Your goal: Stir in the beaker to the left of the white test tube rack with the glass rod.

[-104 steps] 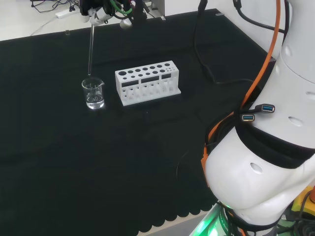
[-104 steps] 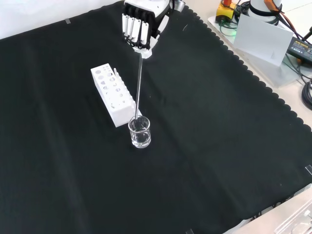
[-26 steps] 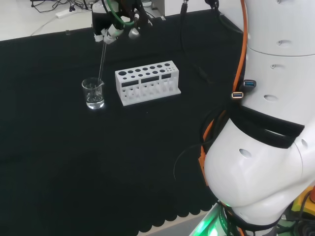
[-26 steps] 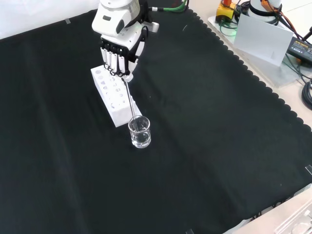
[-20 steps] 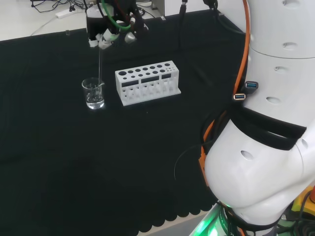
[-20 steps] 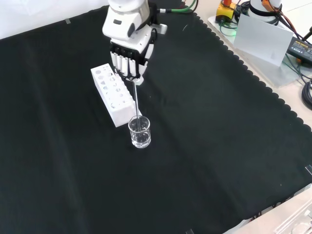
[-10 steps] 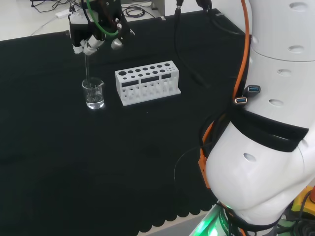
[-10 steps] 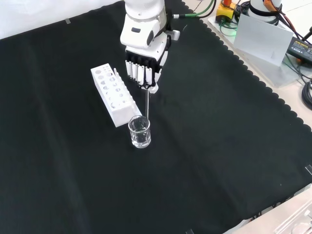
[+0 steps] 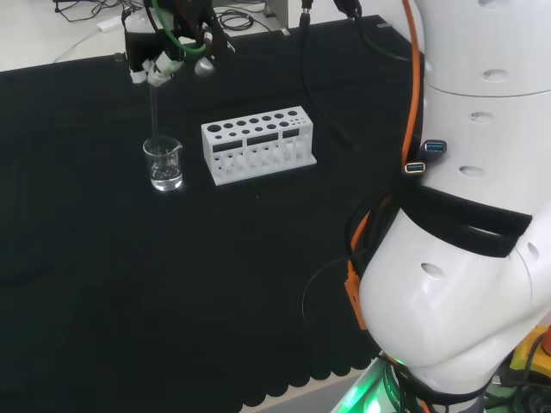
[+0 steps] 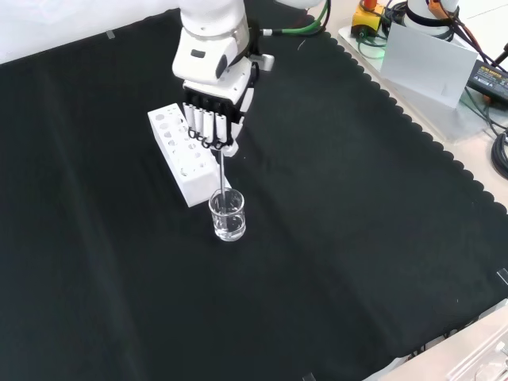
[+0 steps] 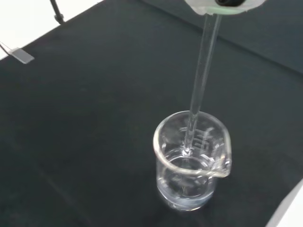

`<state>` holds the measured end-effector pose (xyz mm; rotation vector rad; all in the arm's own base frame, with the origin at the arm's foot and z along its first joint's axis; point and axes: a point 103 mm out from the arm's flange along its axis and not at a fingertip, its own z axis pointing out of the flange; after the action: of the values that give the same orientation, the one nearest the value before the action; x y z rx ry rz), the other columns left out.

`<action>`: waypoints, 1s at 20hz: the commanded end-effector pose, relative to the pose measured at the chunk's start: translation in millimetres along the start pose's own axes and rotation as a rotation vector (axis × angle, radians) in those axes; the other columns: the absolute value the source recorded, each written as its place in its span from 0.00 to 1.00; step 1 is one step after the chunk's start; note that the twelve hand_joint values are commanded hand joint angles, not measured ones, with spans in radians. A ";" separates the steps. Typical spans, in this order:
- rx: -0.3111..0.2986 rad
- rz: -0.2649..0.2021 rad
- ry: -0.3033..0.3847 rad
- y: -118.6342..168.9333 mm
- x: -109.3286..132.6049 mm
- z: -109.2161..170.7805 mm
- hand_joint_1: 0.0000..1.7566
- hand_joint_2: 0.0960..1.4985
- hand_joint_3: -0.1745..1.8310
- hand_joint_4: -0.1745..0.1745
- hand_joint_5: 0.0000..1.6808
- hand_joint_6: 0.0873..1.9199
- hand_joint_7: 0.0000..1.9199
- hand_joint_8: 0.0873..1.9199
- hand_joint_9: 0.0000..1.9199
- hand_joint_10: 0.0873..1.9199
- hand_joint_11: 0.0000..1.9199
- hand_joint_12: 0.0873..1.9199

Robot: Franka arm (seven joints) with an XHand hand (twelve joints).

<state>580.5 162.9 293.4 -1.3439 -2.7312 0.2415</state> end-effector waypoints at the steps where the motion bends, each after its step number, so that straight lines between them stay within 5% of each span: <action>1: 0.016 0.104 -0.020 -6.1 -23.2 -0.2 0.87 0.65 0.09 0.00 0.71 0.16 0.49 0.51 0.58 0.59 0.64 0.33; 5: 0.018 0.071 0.026 -19.0 -32.7 3.3 0.87 0.65 0.09 0.00 0.70 0.17 0.49 0.51 0.58 0.59 0.64 0.33; 13: 0.013 0.027 -0.013 -35.5 -23.5 10.8 0.87 0.65 0.09 0.00 0.71 0.16 0.49 0.50 0.57 0.59 0.63 0.33; 20: 0.019 -0.015 0.028 -36.1 -10.6 12.4 0.87 0.65 0.09 0.00 0.72 0.14 0.50 0.50 0.58 0.59 0.64 0.32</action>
<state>559.6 130.2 292.6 -1.3488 -2.7110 0.2810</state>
